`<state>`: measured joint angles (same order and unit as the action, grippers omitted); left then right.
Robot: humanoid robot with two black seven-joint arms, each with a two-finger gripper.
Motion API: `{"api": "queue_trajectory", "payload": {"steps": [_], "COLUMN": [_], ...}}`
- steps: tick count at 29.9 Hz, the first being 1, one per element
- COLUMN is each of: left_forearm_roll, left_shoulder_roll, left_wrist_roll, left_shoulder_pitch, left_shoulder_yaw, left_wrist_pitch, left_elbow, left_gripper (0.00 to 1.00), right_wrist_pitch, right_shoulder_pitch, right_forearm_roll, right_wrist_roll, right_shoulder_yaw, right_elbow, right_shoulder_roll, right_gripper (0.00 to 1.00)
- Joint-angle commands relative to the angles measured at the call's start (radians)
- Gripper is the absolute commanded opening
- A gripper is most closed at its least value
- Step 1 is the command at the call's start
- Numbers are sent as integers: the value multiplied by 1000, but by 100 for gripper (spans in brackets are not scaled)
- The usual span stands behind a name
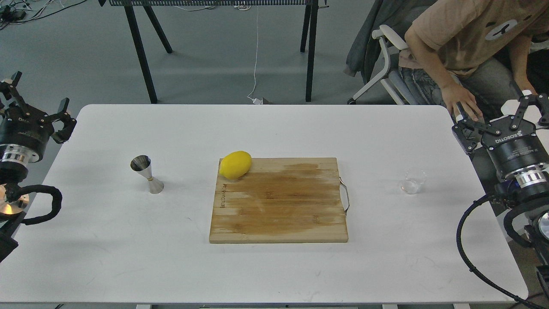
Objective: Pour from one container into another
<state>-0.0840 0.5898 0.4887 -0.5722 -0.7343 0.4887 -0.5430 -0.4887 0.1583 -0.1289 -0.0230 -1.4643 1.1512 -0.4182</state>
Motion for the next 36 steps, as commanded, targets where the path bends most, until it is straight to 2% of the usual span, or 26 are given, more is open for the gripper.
{"api": "queue_trajectory", "payload": {"steps": [1,22,26,31,36], "left_forearm_roll": [-3,13,142,340,395], "left_shoulder_roll": [-4,45,108,116,128], "left_wrist_roll": [0,0,0,0,0], "left_shoulder_pitch": [-2,-18,-23,-95,-129], "left_shoulder_yaw": [0,-5,-11,-13,-14], "left_wrist_pitch": [0,0,0,0,0], "left_elbow": [0,35,37,35,26], "left_gripper": [100,100,100,100,100], "right_wrist_pitch": [0,0,0,0,0], "right_shoulder_pitch": [0,4,3,-3,-3], "right_forearm_roll": [0,2,2,2,2], "right_wrist_roll": [0,0,0,0,0], "right_shoulder_yaw": [-1,13,6,10,16], "right_elbow": [1,1,15,19,19], "right_shoulder_roll": [-1,-4,-7,-4,1], "right_gripper": [99,99,99,99,99]}}
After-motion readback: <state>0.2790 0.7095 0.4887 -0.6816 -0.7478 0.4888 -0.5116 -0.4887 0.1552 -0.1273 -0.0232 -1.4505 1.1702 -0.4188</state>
